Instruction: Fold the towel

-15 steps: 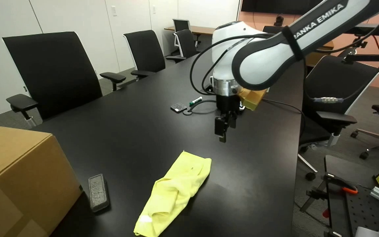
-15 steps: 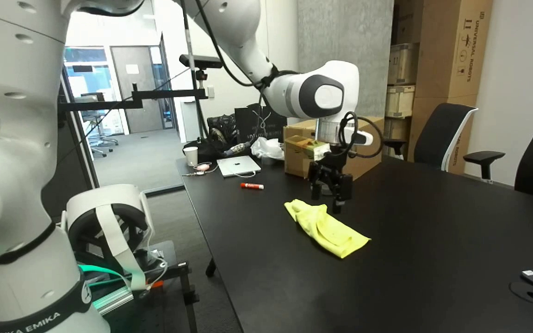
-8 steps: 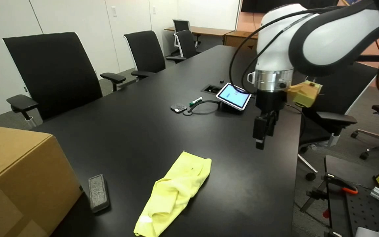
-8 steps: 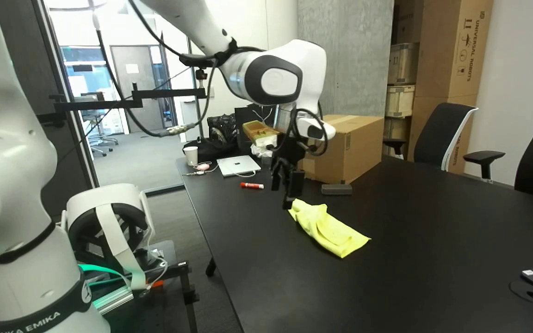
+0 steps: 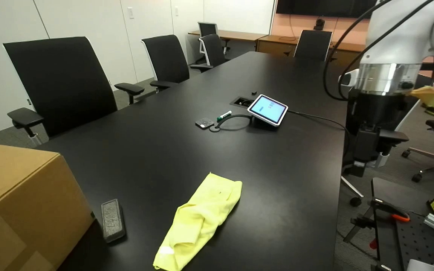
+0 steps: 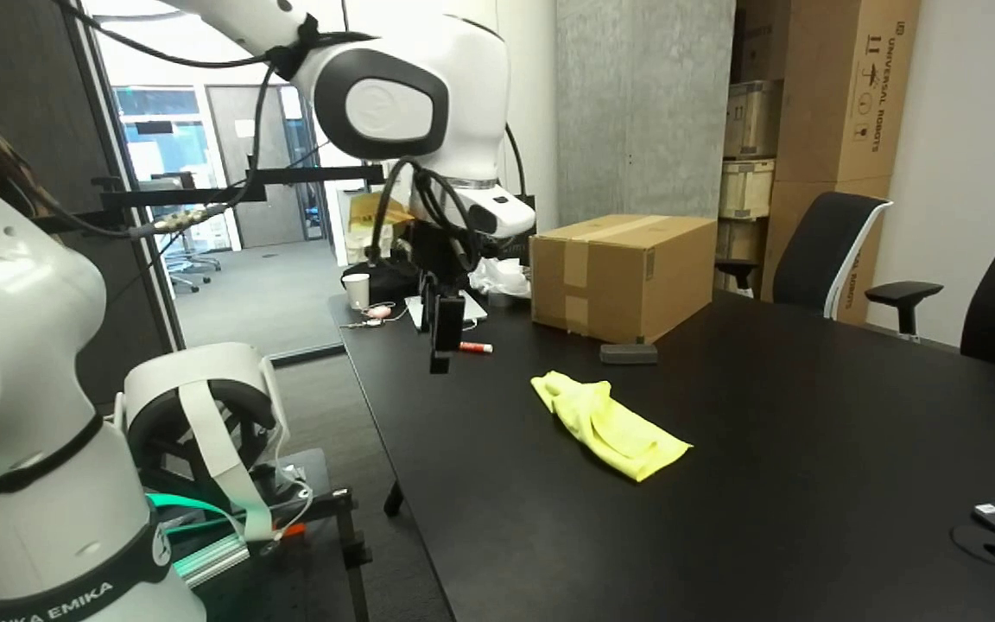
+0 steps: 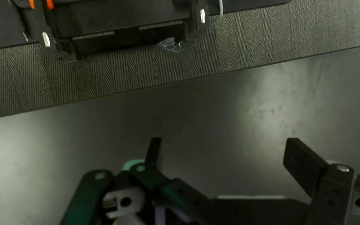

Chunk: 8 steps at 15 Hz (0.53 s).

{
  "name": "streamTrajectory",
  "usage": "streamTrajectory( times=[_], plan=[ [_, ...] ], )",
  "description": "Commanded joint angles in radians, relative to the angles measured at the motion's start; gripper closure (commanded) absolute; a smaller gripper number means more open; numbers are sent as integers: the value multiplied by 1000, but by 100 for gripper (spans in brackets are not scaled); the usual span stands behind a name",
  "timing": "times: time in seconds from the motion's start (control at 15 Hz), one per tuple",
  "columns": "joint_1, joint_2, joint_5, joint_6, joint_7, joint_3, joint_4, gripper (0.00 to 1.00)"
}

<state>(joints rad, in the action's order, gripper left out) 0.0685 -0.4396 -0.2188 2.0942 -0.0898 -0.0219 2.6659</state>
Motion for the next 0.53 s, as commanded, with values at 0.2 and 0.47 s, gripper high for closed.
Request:
streamTrajectory(
  times=[0.2,0.47],
  plan=[
    [-8,-153,-4,-77,-9,-7,51,0],
    [-8,-116,-3,-71,-9,-7,51,0]
  ],
)
